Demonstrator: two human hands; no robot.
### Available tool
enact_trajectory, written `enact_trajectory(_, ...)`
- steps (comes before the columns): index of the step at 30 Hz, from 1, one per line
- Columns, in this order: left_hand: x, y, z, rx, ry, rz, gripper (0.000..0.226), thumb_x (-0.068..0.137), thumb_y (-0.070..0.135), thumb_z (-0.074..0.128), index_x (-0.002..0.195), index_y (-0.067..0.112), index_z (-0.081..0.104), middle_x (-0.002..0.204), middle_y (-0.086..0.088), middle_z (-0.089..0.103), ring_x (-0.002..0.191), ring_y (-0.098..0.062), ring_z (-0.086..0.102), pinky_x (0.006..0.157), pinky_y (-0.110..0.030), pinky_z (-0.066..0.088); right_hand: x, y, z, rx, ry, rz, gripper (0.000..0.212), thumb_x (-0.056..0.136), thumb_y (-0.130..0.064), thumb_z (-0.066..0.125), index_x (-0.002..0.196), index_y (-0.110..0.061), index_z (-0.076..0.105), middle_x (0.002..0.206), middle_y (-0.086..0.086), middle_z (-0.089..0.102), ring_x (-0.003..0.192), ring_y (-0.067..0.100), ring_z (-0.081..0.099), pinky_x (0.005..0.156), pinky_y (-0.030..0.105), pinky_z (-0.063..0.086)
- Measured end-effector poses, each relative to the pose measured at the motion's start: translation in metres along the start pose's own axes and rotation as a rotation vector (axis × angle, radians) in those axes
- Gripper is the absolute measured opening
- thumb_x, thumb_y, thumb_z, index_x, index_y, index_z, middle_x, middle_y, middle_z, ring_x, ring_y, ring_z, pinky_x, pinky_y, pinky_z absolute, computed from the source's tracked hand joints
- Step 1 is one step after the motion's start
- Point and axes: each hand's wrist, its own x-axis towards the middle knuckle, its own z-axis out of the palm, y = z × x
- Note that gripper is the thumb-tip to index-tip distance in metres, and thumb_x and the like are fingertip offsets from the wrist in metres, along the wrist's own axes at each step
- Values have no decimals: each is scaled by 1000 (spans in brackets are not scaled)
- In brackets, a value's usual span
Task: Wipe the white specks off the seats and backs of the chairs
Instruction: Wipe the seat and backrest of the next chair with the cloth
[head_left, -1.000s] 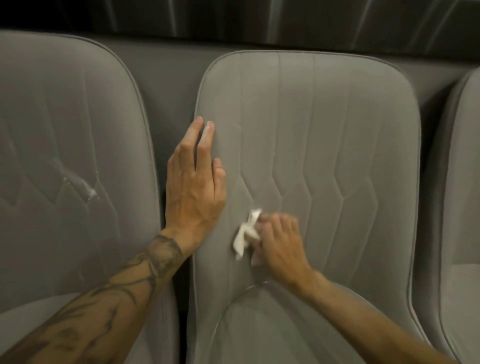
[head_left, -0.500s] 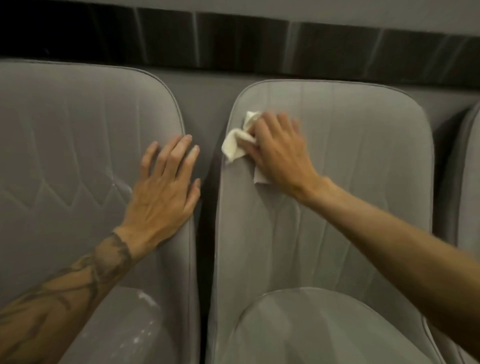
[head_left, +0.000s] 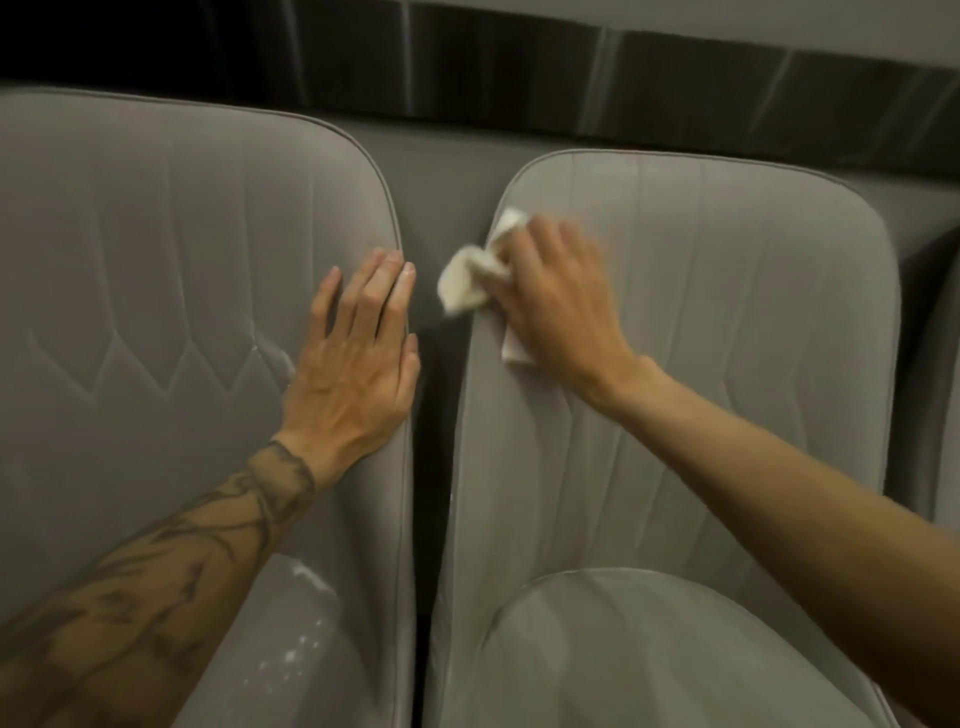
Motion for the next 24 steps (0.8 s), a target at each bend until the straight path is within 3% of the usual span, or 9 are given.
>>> enact_trajectory(2,-1,-1,0,9,0,-2,66,102,28,40,161,3,24,165,-16,28,158,-28,20,129,-53,14,25,6,5,-37,54,182,28,99,-38,55,101,-10,61,100,13,59,87,32,54,73,46,46)
enact_trajectory(4,-1,-1,1,9,-2,5,66,102,28,40,161,3,24,166,-15,27,159,-28,20,128,-53,15,7,-9,9,37,64,237,29,101,-37,53,104,-9,61,100,14,59,86,31,53,75,45,45)
enact_trajectory(7,-1,-2,1,18,-5,6,65,103,28,39,161,3,24,166,-15,27,159,-28,19,128,-54,14,-88,-48,6,210,-64,140,30,102,-35,56,98,-6,65,95,15,57,83,32,51,74,48,44)
enact_trajectory(11,-1,-1,1,8,-11,0,64,104,29,38,161,3,24,166,-16,28,159,-28,19,129,-53,13,-200,-83,-7,303,-283,-92,27,103,-38,52,97,-13,59,90,7,53,78,27,48,68,38,37)
enact_trajectory(14,-1,-1,-1,12,-16,0,64,104,28,38,161,3,25,165,-16,28,159,-29,19,128,-54,13,-162,-58,-6,223,-215,-120,29,101,-36,52,95,-10,63,88,12,58,75,30,54,67,40,40)
enact_trajectory(17,1,0,-2,6,-18,-2,65,103,28,39,161,3,25,165,-16,28,158,-29,19,129,-53,12,-62,-20,-1,152,10,159,32,101,-36,53,96,-6,64,92,16,60,80,34,56,72,45,45)
enact_trajectory(19,0,0,-3,6,-22,-3,66,102,28,40,161,3,24,165,-16,28,159,-29,19,129,-52,11,-18,-9,2,111,67,300,32,102,-40,50,98,-9,60,97,13,58,85,32,52,73,46,43)
enact_trajectory(21,0,0,-2,-1,-24,-4,66,102,28,41,161,3,24,166,-17,28,159,-29,18,129,-52,10,-24,-21,6,128,67,323,32,102,-39,51,98,-9,60,99,14,58,87,33,52,75,47,43)
enact_trajectory(24,-1,1,-2,-1,-15,-6,66,102,27,42,160,2,25,165,-17,28,158,-29,19,129,-53,11,-101,-64,3,231,-43,269,28,100,-29,57,95,-3,63,96,19,58,83,34,52,74,49,45)
